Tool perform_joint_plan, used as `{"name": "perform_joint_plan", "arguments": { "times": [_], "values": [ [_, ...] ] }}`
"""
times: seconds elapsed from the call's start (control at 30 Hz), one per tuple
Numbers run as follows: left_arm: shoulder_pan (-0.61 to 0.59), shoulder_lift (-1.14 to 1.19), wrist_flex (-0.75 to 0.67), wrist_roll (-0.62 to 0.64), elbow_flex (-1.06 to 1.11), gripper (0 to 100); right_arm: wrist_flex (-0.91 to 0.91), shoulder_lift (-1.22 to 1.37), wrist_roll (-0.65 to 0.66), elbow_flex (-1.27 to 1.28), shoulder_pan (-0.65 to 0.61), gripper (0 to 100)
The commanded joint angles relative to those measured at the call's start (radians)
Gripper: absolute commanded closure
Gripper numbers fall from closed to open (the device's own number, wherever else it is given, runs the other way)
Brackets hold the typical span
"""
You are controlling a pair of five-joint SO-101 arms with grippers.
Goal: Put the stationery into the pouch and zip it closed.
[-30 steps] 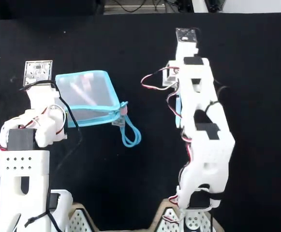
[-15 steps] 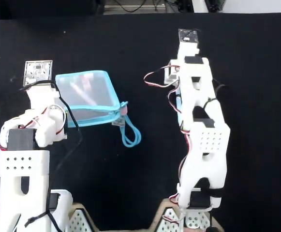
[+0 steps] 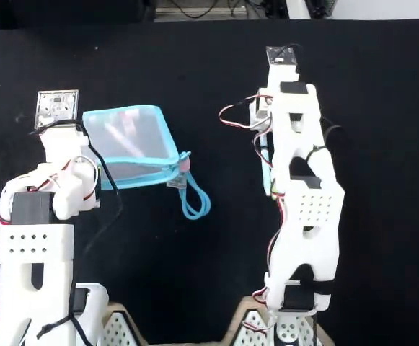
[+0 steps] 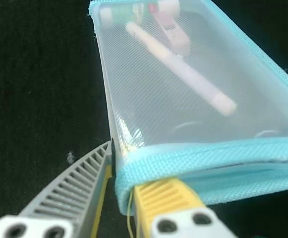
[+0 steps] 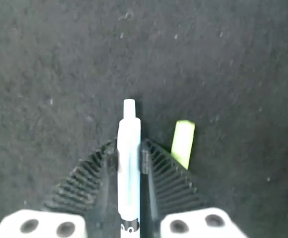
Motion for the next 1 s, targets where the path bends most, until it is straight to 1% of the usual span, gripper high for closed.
{"name": "perform_joint_plan", "arguments": {
  "times": [0.0, 0.1, 0.17, 0.3, 0.43, 0.53, 0.63, 0.7, 0.8, 0.83, 0.97],
  "values": [
    [-0.004, -0.011, -0.005, -0.002, -0.005, 97, 0.084, -0.102, 0.012, -0.042, 0.005, 98.8],
    [-0.004, -0.011, -0.006, -0.002, -0.005, 97, 0.149, -0.148, 0.017, -0.03, -0.002, 98.8],
    [-0.004, -0.011, -0.006, -0.002, -0.005, 97, 0.149, -0.173, 0.048, 0.015, -0.029, 98.8],
    [-0.004, -0.011, -0.005, -0.002, -0.005, 97, 0.081, -0.219, 0.1, 0.165, -0.077, 98.8],
    [-0.004, -0.011, -0.005, -0.002, -0.005, 97, 0.031, -0.337, 0.137, 0.323, -0.074, 98.8],
    [-0.002, -0.011, -0.009, -0.002, -0.005, 97, 0.023, -0.446, 0.176, 0.452, -0.075, 98.8],
    [-0.002, -0.011, -0.009, -0.002, -0.005, 97, 0.021, -0.533, 0.183, 0.576, -0.08, 98.5],
    [-0.002, -0.011, -0.009, -0.002, -0.005, 97, 0.018, -0.568, 0.183, 0.627, -0.08, 94.7],
    [-0.002, -0.011, -0.008, -0.002, -0.005, 97, 0.018, -0.572, 0.183, 0.642, -0.08, 82.7],
    [-0.002, -0.011, -0.006, -0.002, -0.005, 97, 0.018, -0.572, 0.183, 0.645, -0.08, 80.1],
    [-0.002, -0.011, -0.005, -0.002, -0.005, 97, 0.017, -0.572, 0.183, 0.639, -0.081, 82.2]
  ]
}}
